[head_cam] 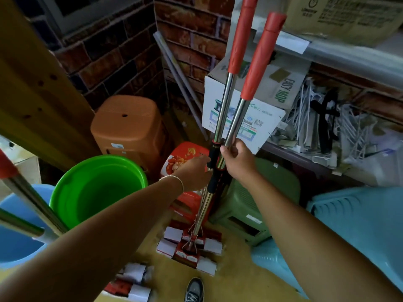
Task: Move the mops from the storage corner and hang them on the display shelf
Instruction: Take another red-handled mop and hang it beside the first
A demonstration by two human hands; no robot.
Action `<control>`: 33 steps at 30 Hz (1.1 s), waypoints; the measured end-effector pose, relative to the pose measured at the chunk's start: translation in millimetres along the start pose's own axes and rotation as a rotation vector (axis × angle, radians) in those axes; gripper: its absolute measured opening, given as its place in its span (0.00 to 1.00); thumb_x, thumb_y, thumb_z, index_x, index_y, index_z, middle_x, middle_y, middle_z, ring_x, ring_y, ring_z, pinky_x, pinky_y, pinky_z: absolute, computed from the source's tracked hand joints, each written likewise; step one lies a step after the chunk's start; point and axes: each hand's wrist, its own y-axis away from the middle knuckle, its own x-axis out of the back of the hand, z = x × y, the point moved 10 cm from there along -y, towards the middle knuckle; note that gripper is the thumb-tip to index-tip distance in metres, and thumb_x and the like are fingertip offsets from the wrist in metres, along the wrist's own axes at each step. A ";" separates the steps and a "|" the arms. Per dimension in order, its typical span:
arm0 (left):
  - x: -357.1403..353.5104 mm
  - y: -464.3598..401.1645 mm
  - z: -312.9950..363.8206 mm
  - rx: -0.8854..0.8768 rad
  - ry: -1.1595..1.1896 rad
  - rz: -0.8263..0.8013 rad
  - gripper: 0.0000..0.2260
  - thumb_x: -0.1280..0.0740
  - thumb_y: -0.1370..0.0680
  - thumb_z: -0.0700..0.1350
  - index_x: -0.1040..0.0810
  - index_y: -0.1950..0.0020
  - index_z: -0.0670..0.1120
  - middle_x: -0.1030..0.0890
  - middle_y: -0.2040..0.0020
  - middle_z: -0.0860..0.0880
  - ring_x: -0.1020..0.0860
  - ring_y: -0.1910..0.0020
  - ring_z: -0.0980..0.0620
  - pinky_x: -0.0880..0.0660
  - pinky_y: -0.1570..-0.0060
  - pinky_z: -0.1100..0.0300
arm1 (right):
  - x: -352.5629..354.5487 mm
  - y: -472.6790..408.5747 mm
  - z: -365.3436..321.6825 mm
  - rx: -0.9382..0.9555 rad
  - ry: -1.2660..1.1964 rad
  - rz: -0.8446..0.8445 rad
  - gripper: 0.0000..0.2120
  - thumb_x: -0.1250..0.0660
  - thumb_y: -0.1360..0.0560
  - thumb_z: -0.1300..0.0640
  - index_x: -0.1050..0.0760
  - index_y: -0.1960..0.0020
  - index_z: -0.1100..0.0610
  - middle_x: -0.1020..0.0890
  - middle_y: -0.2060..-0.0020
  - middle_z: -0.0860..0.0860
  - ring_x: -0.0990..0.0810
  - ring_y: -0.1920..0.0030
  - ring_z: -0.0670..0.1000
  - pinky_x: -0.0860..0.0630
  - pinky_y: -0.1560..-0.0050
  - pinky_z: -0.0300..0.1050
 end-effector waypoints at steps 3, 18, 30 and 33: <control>-13.1 14.2 0.7 -0.014 -0.090 -0.071 0.19 0.38 0.20 0.47 0.30 0.30 0.45 0.23 0.37 0.44 0.23 0.41 0.43 0.29 0.49 0.57 | -6.2 31.3 -1.3 0.059 0.037 0.000 0.08 0.35 0.20 0.47 0.27 0.45 0.50 0.20 0.51 0.49 0.20 0.50 0.51 0.26 0.50 0.45; -27.5 166.2 5.3 -0.345 -0.303 -0.268 0.15 0.45 0.18 0.45 0.24 0.39 0.39 0.20 0.43 0.40 0.21 0.45 0.42 0.25 0.43 0.49 | -52.8 221.5 -26.9 0.104 0.092 0.210 0.12 0.40 0.17 0.54 0.29 0.37 0.57 0.21 0.55 0.48 0.20 0.54 0.53 0.27 0.56 0.45; -21.4 267.1 -24.9 -0.392 -0.185 -0.310 0.10 0.39 0.19 0.54 0.25 0.44 0.49 0.21 0.45 0.45 0.24 0.52 0.50 0.30 0.55 0.59 | -47.3 354.8 -43.4 0.066 0.191 0.373 0.03 0.39 0.18 0.58 0.34 0.47 0.55 0.24 0.64 0.48 0.24 0.66 0.47 0.29 0.68 0.40; -7.4 293.2 -6.4 -0.403 -0.131 -0.307 0.18 0.38 0.18 0.53 0.28 0.31 0.46 0.23 0.38 0.46 0.24 0.42 0.47 0.27 0.46 0.58 | -21.4 377.8 -64.1 0.078 0.245 0.427 0.05 0.40 0.18 0.56 0.34 0.48 0.56 0.25 0.63 0.51 0.23 0.64 0.53 0.29 0.67 0.45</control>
